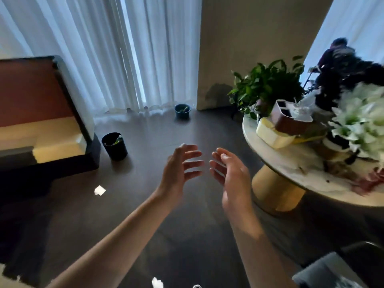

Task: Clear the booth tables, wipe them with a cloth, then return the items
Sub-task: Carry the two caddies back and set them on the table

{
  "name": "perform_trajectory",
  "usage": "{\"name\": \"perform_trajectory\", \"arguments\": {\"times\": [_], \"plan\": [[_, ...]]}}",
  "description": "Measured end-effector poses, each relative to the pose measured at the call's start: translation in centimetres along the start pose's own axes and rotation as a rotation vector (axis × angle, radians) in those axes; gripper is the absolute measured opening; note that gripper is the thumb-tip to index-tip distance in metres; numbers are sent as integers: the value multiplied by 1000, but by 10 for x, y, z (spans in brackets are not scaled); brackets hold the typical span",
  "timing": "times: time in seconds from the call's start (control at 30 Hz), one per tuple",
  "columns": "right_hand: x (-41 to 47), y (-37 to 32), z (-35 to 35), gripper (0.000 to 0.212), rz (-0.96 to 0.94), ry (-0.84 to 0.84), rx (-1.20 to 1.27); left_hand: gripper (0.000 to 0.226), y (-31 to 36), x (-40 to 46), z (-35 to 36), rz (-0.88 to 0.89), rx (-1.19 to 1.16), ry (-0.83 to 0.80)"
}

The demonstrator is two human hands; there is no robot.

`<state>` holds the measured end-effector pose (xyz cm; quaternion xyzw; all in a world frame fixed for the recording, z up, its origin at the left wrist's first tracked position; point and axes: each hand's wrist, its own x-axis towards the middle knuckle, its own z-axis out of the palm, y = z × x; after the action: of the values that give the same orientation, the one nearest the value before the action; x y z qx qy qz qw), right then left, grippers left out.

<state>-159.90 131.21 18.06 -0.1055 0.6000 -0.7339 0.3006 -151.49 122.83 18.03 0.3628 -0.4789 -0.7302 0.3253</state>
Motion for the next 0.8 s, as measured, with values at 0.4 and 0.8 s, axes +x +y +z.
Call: {"name": "perform_trajectory", "arguments": {"times": [0.4,0.8], "plan": [[176,-48,-89,20,4,333,40,42,-24,151,164,-118,39,-292],[363,-59,-164,15,94,454,108,45,-65,333,303,-285,158,-352]]}}
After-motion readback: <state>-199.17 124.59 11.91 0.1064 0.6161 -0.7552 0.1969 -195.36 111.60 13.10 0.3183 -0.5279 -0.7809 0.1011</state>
